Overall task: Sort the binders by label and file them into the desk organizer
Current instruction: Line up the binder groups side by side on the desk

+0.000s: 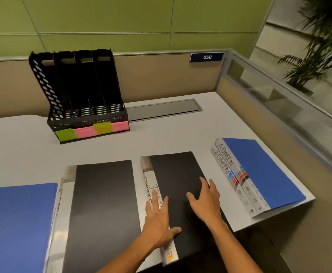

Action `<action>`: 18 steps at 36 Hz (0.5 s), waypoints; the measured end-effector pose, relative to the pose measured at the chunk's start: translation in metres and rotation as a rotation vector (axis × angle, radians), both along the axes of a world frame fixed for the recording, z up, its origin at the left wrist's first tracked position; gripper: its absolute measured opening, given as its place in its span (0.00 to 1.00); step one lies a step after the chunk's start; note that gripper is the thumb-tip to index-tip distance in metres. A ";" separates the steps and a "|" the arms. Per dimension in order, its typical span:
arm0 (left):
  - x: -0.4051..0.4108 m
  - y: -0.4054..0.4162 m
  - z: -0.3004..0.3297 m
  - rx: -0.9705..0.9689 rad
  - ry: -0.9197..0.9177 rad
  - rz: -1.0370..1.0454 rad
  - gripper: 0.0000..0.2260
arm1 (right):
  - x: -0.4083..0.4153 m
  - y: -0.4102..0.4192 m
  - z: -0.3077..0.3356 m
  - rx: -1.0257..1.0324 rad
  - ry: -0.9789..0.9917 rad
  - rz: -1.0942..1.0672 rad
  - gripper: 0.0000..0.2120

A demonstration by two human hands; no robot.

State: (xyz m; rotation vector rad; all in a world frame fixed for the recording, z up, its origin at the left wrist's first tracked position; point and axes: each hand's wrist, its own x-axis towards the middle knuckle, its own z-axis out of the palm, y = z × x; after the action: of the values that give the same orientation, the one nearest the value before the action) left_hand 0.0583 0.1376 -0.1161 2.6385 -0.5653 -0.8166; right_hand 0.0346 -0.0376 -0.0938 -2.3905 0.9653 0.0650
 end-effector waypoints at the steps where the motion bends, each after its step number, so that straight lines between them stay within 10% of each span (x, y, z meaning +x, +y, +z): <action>1: 0.000 -0.003 0.001 0.020 -0.009 -0.001 0.51 | 0.000 -0.005 -0.001 0.003 0.002 -0.002 0.40; 18: -0.014 -0.051 -0.012 0.363 -0.340 -0.199 0.50 | 0.008 -0.148 0.010 -0.338 0.258 -0.048 0.43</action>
State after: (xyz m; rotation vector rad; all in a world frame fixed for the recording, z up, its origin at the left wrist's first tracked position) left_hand 0.0441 0.0865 -0.1284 3.1238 -0.8484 -0.5657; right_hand 0.0423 -0.1859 -0.0834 -2.7131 1.2353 0.2114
